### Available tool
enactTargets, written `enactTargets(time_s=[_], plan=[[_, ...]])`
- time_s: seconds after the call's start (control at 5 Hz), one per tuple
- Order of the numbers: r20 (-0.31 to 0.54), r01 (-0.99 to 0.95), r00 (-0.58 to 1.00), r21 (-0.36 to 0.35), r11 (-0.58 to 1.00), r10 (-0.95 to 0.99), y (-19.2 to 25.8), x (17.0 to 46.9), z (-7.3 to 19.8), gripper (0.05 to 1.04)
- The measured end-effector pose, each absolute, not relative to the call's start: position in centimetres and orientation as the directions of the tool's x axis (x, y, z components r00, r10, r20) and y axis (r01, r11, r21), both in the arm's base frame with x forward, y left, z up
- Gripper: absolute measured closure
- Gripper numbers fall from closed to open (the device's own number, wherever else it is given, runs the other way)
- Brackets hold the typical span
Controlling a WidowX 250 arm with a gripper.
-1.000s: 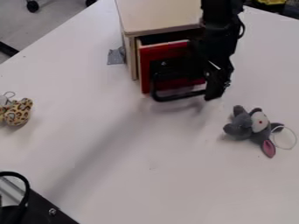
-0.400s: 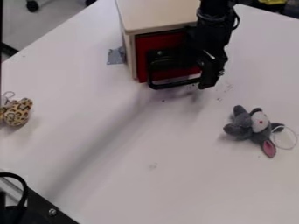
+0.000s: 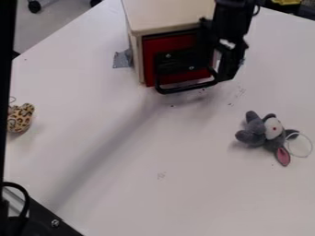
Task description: Close the drawer
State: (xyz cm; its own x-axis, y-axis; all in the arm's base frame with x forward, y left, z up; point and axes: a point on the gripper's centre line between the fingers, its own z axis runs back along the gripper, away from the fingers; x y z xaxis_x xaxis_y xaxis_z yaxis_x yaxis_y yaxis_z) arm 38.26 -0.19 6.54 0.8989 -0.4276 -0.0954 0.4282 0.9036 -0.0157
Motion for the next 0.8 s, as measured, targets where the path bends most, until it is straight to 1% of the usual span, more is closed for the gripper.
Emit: enactTargets(time_s=[0.2, 0.4, 0.6, 0.8], plan=[[-0.093, 0.344, 0.932, -0.084, 0.935, -0.351, 0.4, 38.1, 10.1, 0.085], [-0.04, 0.285, 0.957, -0.074, 0.956, -0.289, 2.0, 36.8, 13.5, 0.085], [-0.098, 0.181, 0.977, -0.08, 0.98, -0.188, 2.2, 34.4, 16.4, 0.085], [-0.123, 0.026, 0.992, -0.051, 0.998, -0.032, 2.7, 30.7, 19.2, 0.085]])
